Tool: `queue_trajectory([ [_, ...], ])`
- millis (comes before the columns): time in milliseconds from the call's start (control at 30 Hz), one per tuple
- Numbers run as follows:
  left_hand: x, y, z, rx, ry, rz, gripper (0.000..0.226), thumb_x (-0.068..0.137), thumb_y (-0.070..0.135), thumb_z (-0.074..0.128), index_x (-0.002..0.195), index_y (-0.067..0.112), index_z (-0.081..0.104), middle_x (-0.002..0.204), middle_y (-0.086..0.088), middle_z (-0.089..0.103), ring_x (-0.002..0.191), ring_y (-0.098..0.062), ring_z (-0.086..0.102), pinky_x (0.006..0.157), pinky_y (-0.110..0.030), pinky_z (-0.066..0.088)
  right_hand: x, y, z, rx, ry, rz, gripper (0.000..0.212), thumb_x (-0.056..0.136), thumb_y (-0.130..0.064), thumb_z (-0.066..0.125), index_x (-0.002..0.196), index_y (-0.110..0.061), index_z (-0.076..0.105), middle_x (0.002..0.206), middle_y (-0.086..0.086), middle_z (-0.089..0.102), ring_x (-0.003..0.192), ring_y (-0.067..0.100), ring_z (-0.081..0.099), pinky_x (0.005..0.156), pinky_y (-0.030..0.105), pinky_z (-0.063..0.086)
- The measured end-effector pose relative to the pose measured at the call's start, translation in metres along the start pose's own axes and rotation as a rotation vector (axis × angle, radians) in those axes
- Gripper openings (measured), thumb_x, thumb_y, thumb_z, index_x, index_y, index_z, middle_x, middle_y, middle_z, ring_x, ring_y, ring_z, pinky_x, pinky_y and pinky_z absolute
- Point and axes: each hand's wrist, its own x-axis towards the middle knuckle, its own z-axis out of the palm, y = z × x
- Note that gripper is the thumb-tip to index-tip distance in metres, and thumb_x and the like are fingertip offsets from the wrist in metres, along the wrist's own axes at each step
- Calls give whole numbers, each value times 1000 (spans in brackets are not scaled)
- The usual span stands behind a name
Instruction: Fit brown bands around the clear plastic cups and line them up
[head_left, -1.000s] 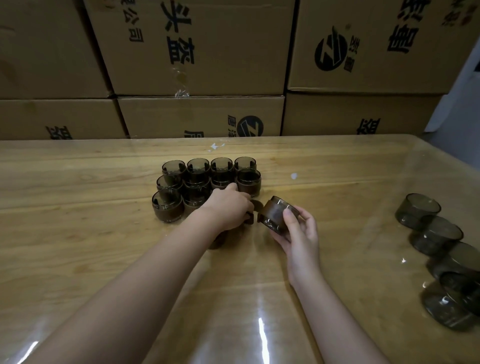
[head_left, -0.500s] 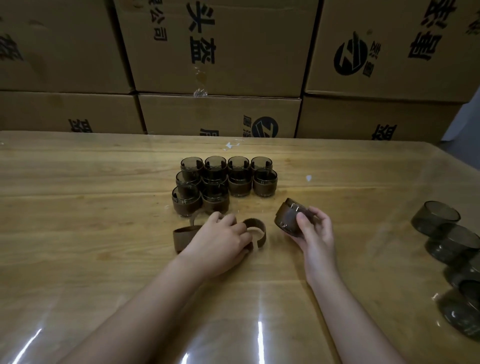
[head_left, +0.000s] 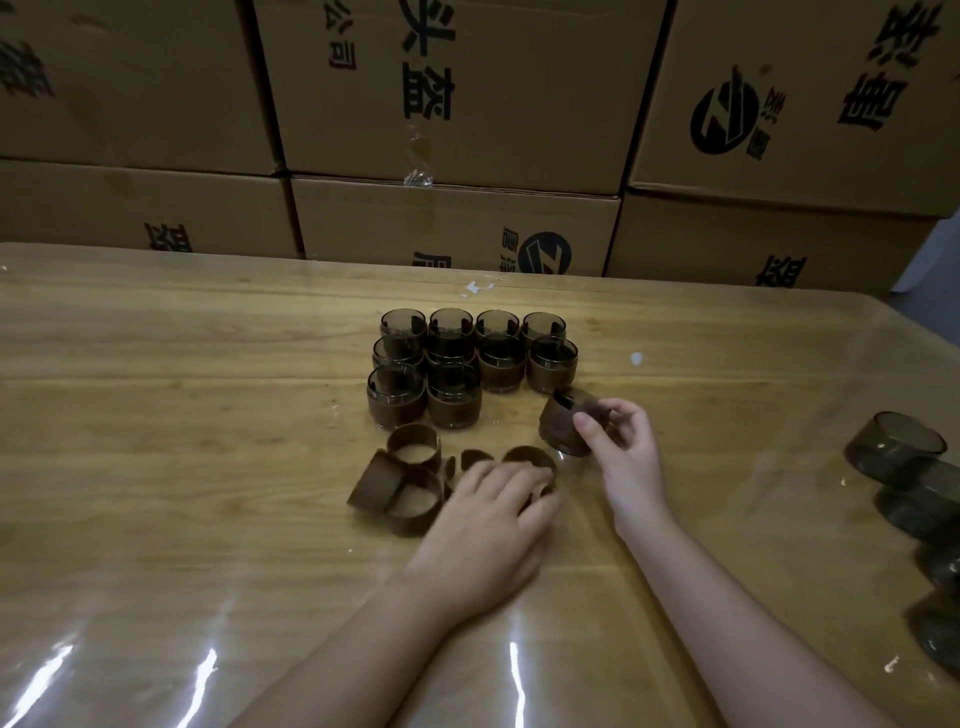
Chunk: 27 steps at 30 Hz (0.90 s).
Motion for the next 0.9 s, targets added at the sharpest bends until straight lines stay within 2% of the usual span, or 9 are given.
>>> queue_trajectory([
  [133,-2,1,4,-144,-13,-60,25,90,27,54,108,16,68,120,-4,63,110,-20,60,100,-35,43,26,2,18,-112,-55,6,27,83,-16,74,96,-33,57,116,-3,61,117,16,55,81,17,44],
  [200,-1,-2,5,-169,-17,-71,24,90,26,53,105,16,68,119,-2,63,109,-19,59,100,-35,41,35,2,27,-211,-128,7,29,83,-20,75,98,-37,56,121,-7,59,121,13,51,89,22,40],
  [300,-1,-2,7,-188,-13,-69,24,89,28,52,102,18,69,115,-1,63,107,-18,59,99,-36,42,43,2,38,-346,-236,-27,33,82,-24,76,100,-40,54,123,-14,55,122,7,45,93,25,33],
  [467,1,-4,9,-179,-36,-87,26,89,31,50,105,22,69,115,2,62,109,-17,57,100,-36,39,45,7,38,-478,-392,-43,44,85,-26,72,121,-40,52,138,-13,49,126,2,37,99,26,32],
  [533,1,-4,9,-179,-44,-89,26,89,32,50,105,22,68,115,3,62,109,-17,57,100,-35,39,44,9,37,-516,-392,-72,56,85,-24,72,135,-34,47,141,-9,47,127,5,40,103,27,36],
  [633,1,-4,10,-186,-43,-86,26,88,31,51,105,22,68,114,2,62,107,-17,58,99,-36,40,43,9,38,-612,-316,-93,73,81,-24,77,143,-23,39,140,2,44,125,14,46,104,29,41],
  [767,0,-4,10,-176,-46,-93,27,89,33,50,107,23,68,114,3,61,108,-16,56,101,-34,37,43,11,38,-721,-338,-60,75,79,-29,78,143,-22,40,142,0,48,128,17,47,106,38,42],
  [900,0,-4,11,-188,-40,-94,27,89,32,49,106,22,68,114,2,62,108,-17,57,100,-34,37,44,12,36,-662,-291,-33,66,77,-25,80,135,-26,48,123,-8,58,114,10,54,90,23,41],
])
